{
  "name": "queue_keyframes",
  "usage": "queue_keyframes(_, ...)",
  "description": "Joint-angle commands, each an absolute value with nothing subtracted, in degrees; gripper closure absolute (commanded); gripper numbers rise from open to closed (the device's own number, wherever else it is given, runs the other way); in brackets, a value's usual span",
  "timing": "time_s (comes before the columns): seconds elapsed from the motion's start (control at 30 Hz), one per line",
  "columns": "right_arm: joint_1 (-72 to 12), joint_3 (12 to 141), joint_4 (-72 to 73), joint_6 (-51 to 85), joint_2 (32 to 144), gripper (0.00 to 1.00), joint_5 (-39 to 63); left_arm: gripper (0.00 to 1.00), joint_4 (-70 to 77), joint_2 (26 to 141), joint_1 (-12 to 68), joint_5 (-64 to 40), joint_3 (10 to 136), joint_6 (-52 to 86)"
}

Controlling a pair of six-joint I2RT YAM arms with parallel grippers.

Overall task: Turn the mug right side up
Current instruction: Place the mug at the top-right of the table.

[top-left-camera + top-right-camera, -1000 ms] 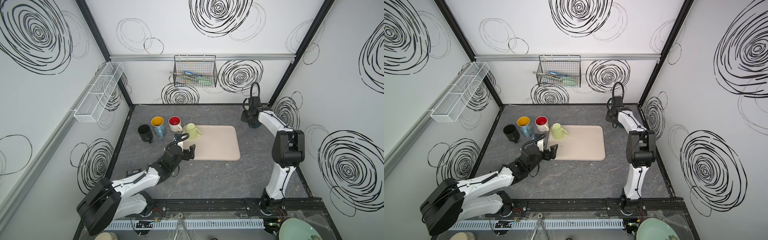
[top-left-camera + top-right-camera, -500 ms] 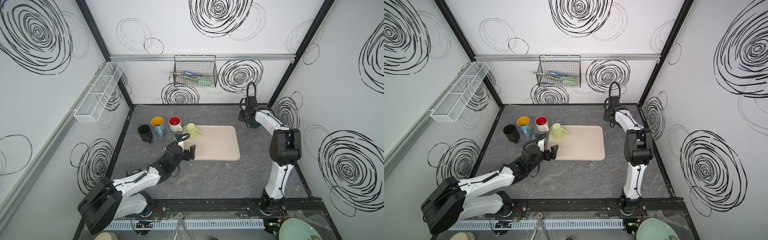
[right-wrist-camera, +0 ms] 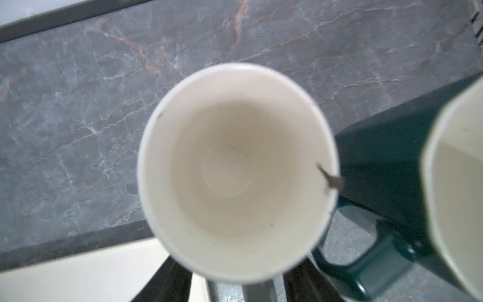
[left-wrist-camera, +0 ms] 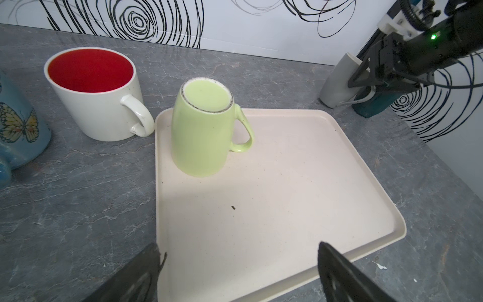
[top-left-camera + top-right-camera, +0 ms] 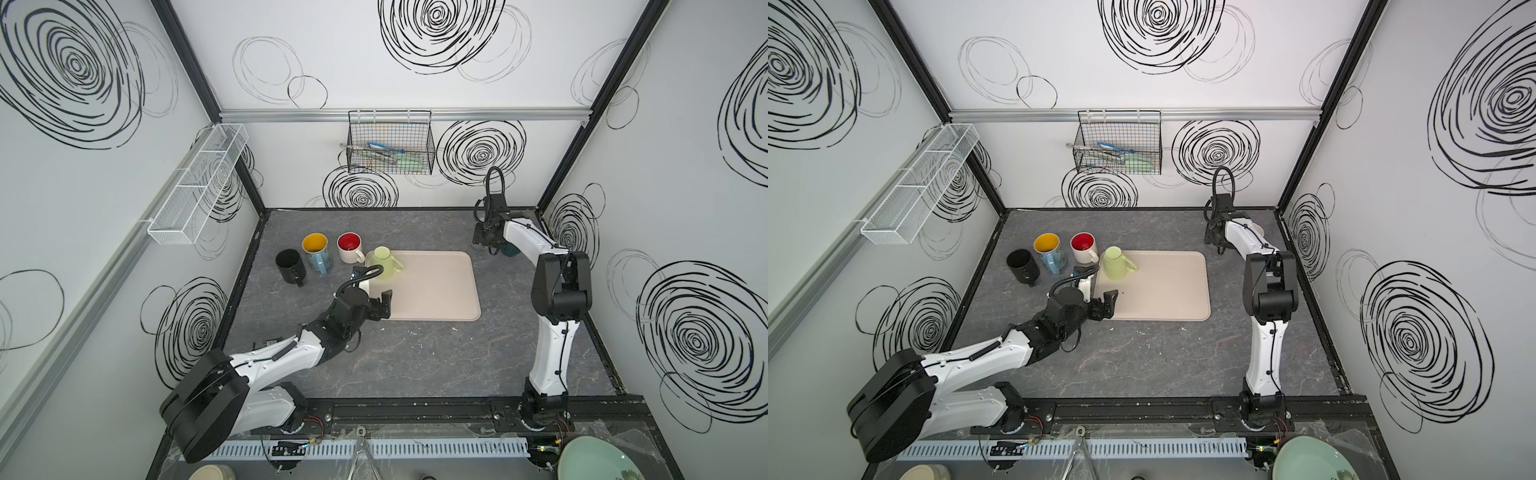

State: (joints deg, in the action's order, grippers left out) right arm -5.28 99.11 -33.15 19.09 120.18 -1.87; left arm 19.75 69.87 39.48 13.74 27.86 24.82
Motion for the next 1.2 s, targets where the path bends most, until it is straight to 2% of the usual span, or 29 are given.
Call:
queue_keyframes(0.0, -6.5, 100.1, -33.3, 17.2, 118.3, 0.22, -4.0, 0.04, 21.0, 70.3, 39.6, 14.2, 29.4, 24.3)
queue_keyframes(0.4, -9.5, 92.1, -29.0, 17.6, 108.6, 0.21, -2.8, 0.04, 20.7, 71.0, 39.7, 13.8, 29.7, 26.9)
queue_keyframes(0.73, -20.5, 78.6, -13.6, 17.8, 101.8, 0.22, 7.9, 0.04, 16.1, 69.4, 38.8, 18.2, 30.3, 28.3)
queue_keyframes(0.87, -23.9, 77.9, -10.9, 15.9, 104.2, 0.27, 16.1, 0.04, 9.8, 67.0, 38.1, 17.8, 30.2, 30.0)
queue_keyframes(0.97, -25.7, 77.8, -10.8, 13.9, 106.0, 0.35, 17.6, 0.04, 6.4, 62.8, 37.8, 16.5, 29.0, 32.5)
queue_keyframes(1.17, -26.4, 74.7, -5.1, 11.1, 108.1, 0.41, 25.3, 0.04, 1.1, 54.2, 37.2, 13.9, 28.2, 35.3)
